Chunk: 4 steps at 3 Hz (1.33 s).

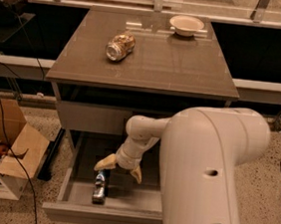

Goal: Pick redbull can from middle drawer and place on counter

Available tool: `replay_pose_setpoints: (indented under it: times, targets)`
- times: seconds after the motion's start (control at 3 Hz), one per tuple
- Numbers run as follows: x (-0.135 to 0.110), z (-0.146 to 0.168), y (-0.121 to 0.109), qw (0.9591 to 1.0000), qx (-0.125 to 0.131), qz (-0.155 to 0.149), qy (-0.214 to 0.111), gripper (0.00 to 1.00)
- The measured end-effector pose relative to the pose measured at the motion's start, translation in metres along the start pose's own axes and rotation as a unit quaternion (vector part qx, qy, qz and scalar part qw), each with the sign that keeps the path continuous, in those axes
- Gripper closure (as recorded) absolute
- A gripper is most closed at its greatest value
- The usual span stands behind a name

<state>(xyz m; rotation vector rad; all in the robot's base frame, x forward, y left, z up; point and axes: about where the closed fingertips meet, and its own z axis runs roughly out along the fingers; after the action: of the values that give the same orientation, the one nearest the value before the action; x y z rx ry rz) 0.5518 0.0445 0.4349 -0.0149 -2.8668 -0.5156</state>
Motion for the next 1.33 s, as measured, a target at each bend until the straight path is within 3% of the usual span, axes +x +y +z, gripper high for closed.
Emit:
replay_pose_setpoints:
  times: [0.33, 0.67, 1.0, 1.33]
  targets:
    - [-0.020, 0.044, 0.001, 0.9982, 0.009, 0.057, 0.017, 0.00]
    - [-0.027, 0.065, 0.012, 0.9968, 0.016, 0.074, 0.025, 0.00]
    - [-0.024, 0.075, 0.031, 0.9967, 0.025, 0.071, 0.029, 0.19]
    - [-0.023, 0.081, 0.045, 0.9976, 0.013, 0.059, 0.033, 0.42]
